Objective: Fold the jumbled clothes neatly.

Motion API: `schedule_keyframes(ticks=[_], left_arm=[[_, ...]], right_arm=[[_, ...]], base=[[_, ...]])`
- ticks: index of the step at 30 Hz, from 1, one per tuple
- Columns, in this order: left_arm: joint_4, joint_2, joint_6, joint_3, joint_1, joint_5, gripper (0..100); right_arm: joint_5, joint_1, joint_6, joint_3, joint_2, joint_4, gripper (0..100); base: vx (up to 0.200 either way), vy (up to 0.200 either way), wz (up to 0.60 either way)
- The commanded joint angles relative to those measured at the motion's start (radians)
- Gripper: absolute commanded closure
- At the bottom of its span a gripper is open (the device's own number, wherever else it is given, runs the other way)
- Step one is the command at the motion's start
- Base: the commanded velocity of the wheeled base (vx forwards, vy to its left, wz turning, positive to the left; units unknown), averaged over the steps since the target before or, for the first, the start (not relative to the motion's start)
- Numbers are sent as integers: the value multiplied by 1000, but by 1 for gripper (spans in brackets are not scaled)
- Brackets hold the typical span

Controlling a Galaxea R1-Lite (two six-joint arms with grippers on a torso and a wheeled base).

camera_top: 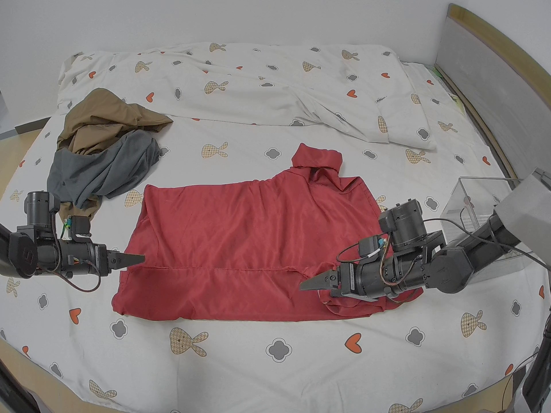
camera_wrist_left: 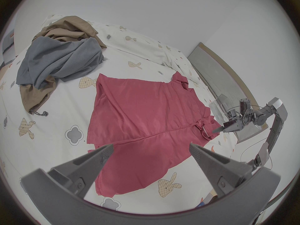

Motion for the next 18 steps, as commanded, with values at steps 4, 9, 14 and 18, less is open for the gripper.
schedule_keyframes(ticks=[4, 9, 14, 18], left_arm=[[0, 3, 0, -1, 1, 0, 0], [0, 2, 0, 1, 1, 0, 0], [0, 0, 1, 1, 1, 0, 0], [0, 5, 0, 1, -1, 0, 0]], right_arm=[[0, -9, 1, -3, 61, -1, 0], [2, -24, 17, 22, -14, -1, 0], [28, -55, 32, 62, -133, -1, 0], [54, -104, 30, 91, -149, -1, 0]], base=[[0, 0, 0], [0, 0, 0], [0, 0, 0], [0, 0, 0]])
